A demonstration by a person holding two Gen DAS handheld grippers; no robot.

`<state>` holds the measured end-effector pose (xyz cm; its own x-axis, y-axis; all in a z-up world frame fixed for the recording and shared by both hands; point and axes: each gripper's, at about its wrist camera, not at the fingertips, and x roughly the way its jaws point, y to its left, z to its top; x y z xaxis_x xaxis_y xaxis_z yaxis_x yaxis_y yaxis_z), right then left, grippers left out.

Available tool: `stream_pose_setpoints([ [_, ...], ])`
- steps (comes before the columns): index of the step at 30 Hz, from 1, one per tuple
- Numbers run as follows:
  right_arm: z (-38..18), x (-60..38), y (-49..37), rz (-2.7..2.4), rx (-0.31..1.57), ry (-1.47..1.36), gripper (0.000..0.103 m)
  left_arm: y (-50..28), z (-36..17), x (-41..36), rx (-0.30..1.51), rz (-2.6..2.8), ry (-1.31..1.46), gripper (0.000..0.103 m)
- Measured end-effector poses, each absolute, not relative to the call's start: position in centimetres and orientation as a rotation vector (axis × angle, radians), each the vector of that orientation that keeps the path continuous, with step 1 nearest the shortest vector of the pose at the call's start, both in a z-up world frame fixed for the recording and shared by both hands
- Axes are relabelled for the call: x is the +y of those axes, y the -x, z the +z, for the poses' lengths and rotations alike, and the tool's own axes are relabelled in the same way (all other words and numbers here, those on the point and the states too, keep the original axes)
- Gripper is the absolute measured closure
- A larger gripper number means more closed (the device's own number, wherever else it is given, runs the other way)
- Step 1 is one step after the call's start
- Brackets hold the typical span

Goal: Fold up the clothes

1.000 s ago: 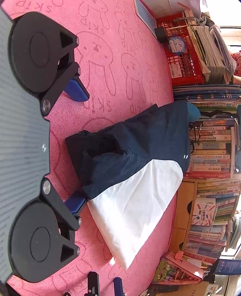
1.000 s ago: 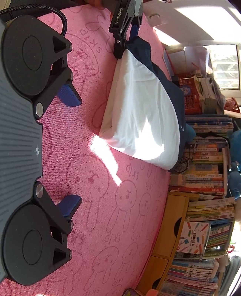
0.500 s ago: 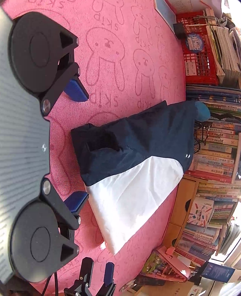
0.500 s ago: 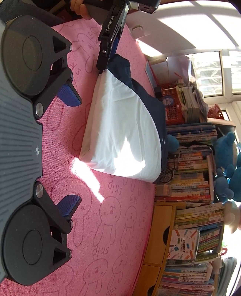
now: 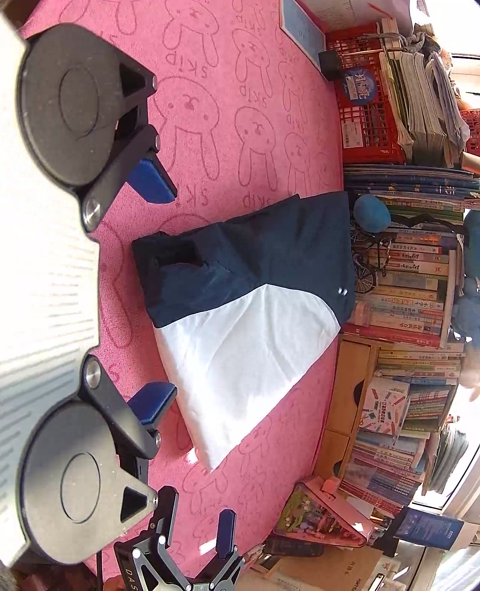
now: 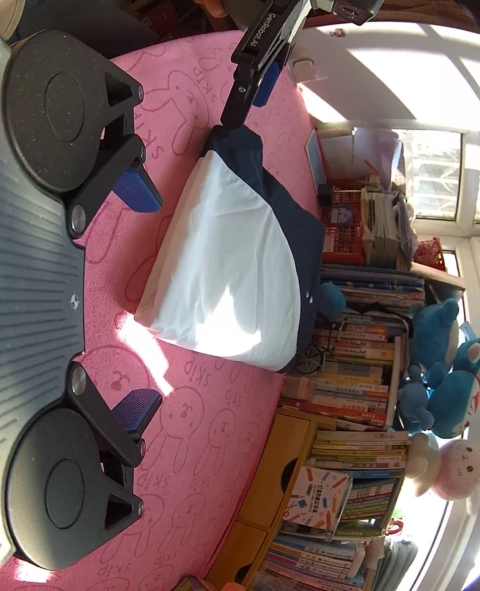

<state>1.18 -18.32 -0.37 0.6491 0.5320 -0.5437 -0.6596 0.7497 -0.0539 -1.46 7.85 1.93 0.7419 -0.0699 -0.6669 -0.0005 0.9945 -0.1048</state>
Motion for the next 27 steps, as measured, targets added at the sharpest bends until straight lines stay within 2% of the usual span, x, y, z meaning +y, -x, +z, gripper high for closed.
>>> stream_pose_setpoints([
  [27, -1.6, -18.7, -1.8, 0.68, 0.601, 0.22, 0.0, 0.0, -0.1, 8.5, 0.811, -0.021, 0.128, 0.0],
])
